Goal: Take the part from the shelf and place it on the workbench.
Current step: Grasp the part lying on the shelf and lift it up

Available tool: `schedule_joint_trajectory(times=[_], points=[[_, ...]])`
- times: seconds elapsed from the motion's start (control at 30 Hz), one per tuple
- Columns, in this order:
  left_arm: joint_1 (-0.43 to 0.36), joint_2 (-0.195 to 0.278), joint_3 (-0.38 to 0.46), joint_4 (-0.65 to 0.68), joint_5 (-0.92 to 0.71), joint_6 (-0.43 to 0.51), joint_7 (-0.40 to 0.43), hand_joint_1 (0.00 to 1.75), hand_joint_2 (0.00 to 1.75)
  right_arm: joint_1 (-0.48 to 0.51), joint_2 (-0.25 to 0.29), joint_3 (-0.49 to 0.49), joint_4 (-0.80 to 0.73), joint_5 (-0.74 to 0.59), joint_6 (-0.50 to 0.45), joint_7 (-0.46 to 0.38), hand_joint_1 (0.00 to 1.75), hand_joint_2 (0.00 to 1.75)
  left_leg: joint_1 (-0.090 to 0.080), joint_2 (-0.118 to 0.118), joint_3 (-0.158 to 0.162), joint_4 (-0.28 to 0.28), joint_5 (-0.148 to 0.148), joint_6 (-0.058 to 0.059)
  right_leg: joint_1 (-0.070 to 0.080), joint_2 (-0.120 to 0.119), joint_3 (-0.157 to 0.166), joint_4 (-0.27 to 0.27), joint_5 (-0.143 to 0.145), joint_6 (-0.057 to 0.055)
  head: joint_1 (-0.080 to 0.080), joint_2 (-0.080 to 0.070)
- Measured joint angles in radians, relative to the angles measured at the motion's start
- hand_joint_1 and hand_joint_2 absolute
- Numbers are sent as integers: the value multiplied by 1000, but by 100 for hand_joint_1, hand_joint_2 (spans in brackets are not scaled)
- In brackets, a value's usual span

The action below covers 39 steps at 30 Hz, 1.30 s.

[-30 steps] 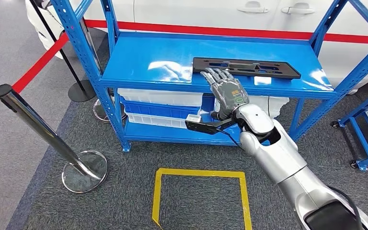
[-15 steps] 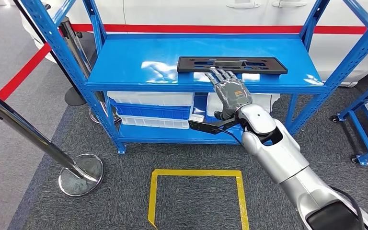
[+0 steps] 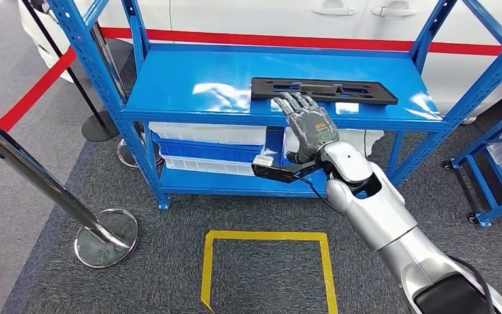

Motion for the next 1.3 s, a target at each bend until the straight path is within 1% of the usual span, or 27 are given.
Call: schedule_joint_trajectory(times=[0.03, 0.07, 0.1, 0.13, 0.2, 0.23, 0.27, 0.33, 0.37, 0.43, 0.5, 0.53, 0.57, 0.6, 0.67, 0.73, 0.83, 0.9, 0.93, 1.0, 1.03, 1.07, 1.1, 1.17, 1.2, 1.23, 1.3], points=[[0, 0, 0, 0, 0, 0, 0, 0, 0, 3, 0, 0, 1, 0, 0, 0, 0, 175, 0, 0, 0, 0, 0, 0, 0, 0, -16, 32, -4, 2, 0, 0], [0, 0, 0, 0, 0, 0, 0, 0, 0, 4, 0, 0, 3, 0, 0, 0, 0, 175, -1, 0, 1, 0, -1, 0, -1, 0, -14, 29, 11, 2, 0, 0], [0, 0, 0, 0, 0, 0, 0, 0, 0, 4, 0, 0, 4, 0, 0, 0, 0, 175, -1, 0, 2, 0, -1, 0, -1, -1, 5, -12, 41, 1, 0, 0], [0, 0, 0, 0, 0, 0, 0, 0, 0, 3, 0, 0, 4, 0, 0, 0, 0, 175, -1, 0, 5, 0, -2, -1, 0, -2, 38, -80, 79, -3, 0, 0], [0, 0, -1, 0, 0, 0, 0, 0, 0, -1, 0, 0, 4, 0, 0, 0, 0, 175, -4, 0, 5, 1, -3, -7, 5, -5, 95, -198, 121, -12, 0, 0], [-1, 0, -1, 0, 0, 0, 0, 0, 0, -2, 0, 0, 4, 0, 0, 0, 0, 175, -6, 0, 5, 2, -4, -10, 8, -6, 108, -227, 125, -16, 0, 0], [-1, 0, -1, 0, 0, 0, 0, 0, 0, -3, 0, 0, 4, 0, 0, 0, 0, 175, -7, 0, 4, 1, -3, -15, 11, -6, 109, -234, 122, -20, 0, 0], [-1, 0, -2, -1, 0, 0, 0, 0, 0, -4, 0, 0, 4, 0, 0, 0, 0, 175, -7, 0, 5, 0, -5, -25, 9, -5, 111, -242, 126, -30, 0, 0], [-1, 0, -2, -1, 0, 0, 0, 0, 0, -5, 0, 0, 4, 0, 0, 0, 0, 175, -7, 0, 1, 11, -14, -30, 6, -6, 114, -248, 129, -37, -1, 0], [0, 0, -2, -2, 0, 0, 0, 0, 0, -6, 1, 0, 4, 0, 0, 0, 0, 175, -5, -2, -31, 85, -61, -36, 1, -6, 120, -257, 134, -48, -2, 0], [1, 1, -2, -2, 0, 0, 0, 0, 0, -6, 2, 0, 5, 0, 0, 0, 0, 175, -5, -2, -91, 210, -117, -40, 2, -6, 119, -256, 134, -53, -2, 0], [1, 1, -2, -2, 0, 0, 0, 0, 0, -5, 2, 0, 5, 0, 0, 0, 0, 175, -4, -2, -113, 253, -127, -41, 2, -6, 118, -254, 133, -53, -2, 0], [1, 1, -2, -2, 0, 0, 0, 0, 0, -4, 2, 0, 6, 0, 0, 0, 0, 175, -4, -2, -120, 263, -119, -42, 3, -6, 118, -252, 132, -53, -2, 0], [2, 1, -2, -2, 0, 0, 0, 0, 0, -3, 2, 0, 6, 0, 0, 0, 0, 175, -3, -2, -109, 236, -93, -42, 2, -5, 117, -249, 130, -52, -2, 0], [1, 1, -2, -2, 0, 0, 0, 0, 0, -4, 3, 0, 6, 0, 0, 0, 0, 175, -2, -3, -51, 113, -30, -40, 2, -4, 116, -241, 125, -46, -2, 0], [1, 1, -2, -3, 0, 0, 0, 0, 0, -6, 3, 0, 6, 0, 0, 0, 0, 175, -4, -5, -11, 27, -4, -34, 6, -2, 112, -233, 121, -37, -1, 0], [2, 1, -3, -3, 0, 0, 0, 0, 0, -6, 2, 0, 6, 0, 0, 0, 0, 175, -7, -7, -8, 13, -2, -19, 6, -2, 109, -231, 120, -23, -1, 0], [2, 0, -3, -3, 0, 0, 0, 0, 0, -7, 2, 0, 6, 0, 0, 0, 0, 175, -5, -6, -8, 8, 3, -6, 3, -4, 97, -200, 95, -14, 0, 0], [1, 0, -3, -3, 0, 0, 0, 0, 0, -7, 1, 0, 6, 0, 0, 0, 0, 175, -4, -5, -8, 5, 5, -1, 2, -4, 79, -157, 67, -10, 0, 0], [1, 0, -3, -3, 0, 0, 0, 0, 0, -4, 1, 0, 6, 0, 0, 0, 0, 175, -6, -4, -11, 6, 6, 4, 1, -5, 21, -30, 6, -5, 0, 0], [1, 0, -3, -3, 0, 0, 0, 0, 0, -2, 1, 0, 6, 0, 0, 0, 0, 175, -7, -4, -11, 6, 6, 5, 1, -5, -3, 21, -11, -4, 0, 0], [2, 0, -3, -3, 0, 0, 0, 0, 0, 1, 1, 0, 7, 0, 0, 0, 0, 175, -8, -4, -12, 6, 6, 6, 1, -5, -13, 41, -8, -5, 0, 0], [2, 0, -3, -3, 0, 0, 0, 0, 0, 2, 1, 0, 7, 0, 0, 0, 0, 175, -9, -4, -11, 6, 6, 6, 2, -5, -4, 23, 12, -8, 0, 0], [2, -1, -3, -3, 0, 0, 0, 0, 0, -1, 1, 0, 7, 0, 0, 0, 0, 175, -11, -4, -9, 6, 6, 5, 6, -5, 58, -106, 80, -21, 0, 0], [1, -2, -3, -3, 0, 0, 0, 0, 0, -3, 1, 0, 7, 0, 0, 0, 0, 175, -14, -4, -9, 7, 6, 4, 9, -7, 89, -170, 103, -28, 0, 0], [1, -2, -3, -3, 0, 0, 0, 0, 0, -5, 1, 0, 7, 0, 0, 0, 0, 175, -14, -4, -10, 7, 7, 1, 14, -8, 109, -214, 115, -34, 0, 0], [0, -3, -3, -3, 0, 0, 0, 0, 0, -7, 1, 0, 7, 0, 0, 0, 0, 175, -15, -3, -12, 6, 9, -7, 20, -8, 118, -238, 116, -39, 0, 0]])
